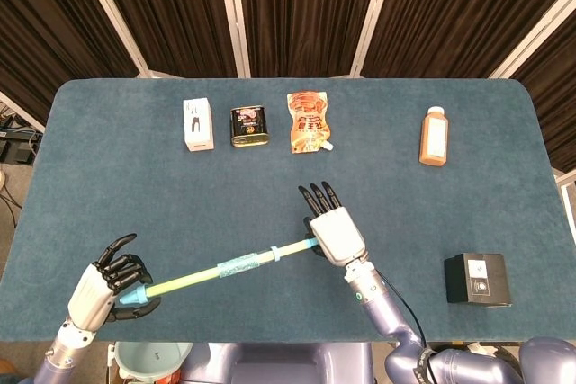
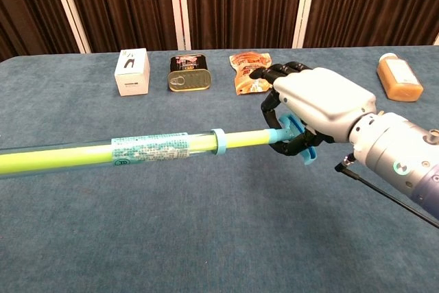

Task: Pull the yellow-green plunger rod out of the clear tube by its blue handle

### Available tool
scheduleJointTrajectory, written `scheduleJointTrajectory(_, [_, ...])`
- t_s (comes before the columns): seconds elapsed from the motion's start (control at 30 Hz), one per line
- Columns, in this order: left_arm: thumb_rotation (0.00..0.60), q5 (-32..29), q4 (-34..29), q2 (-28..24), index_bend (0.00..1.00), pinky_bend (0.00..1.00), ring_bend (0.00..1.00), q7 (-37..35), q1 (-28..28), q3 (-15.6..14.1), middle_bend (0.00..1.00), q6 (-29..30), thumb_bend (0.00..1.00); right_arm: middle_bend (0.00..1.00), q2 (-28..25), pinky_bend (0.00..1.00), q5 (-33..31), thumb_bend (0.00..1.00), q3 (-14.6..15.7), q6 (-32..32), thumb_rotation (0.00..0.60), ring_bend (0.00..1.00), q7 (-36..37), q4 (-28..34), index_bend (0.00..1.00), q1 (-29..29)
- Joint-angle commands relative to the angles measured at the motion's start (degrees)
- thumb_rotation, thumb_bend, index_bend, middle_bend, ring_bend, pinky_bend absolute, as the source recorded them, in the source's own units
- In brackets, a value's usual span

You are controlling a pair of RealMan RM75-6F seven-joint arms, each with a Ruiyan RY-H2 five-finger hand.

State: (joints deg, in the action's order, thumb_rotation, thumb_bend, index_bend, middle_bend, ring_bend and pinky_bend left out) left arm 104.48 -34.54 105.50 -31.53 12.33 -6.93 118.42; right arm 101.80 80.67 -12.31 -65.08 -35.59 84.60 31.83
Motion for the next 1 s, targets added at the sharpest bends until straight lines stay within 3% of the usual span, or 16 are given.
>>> scheduleJointTrajectory(0.03, [0.6,-0.3,-0.3,-0.4,0.74,0.17,0.48,-0.5,0.1,0.4,0.65,0.3,0.46,0.07,-0.1,0.0,-0.3,0.49,-0.4,-0.2,0.6,0.0,-0.7,0.1,0.67,0.3])
scheduleJointTrajectory(0.43, [0.6,0.2,-2.5,-4.0,0.74,0.17,0.48,-3.7,-1.8,0.1,0.65,4.9,0.46,0.08,-1.7,0.0,-5.8,0.48,-5.5,-0.2,0.6,0.0,-3.9,-0.7,0.67,2.6])
scheduleJointTrajectory(1.0, [0.6,-0.1,-2.2,-7.0,0.74,0.17,0.48,-7.6,-3.2,1.2,0.65,8.9,0.46,0.08,-3.6,0.0,-11.8,0.46,-10.1,-0.4,0.6,0.0,-6.3,-3.9,0.68,6.1])
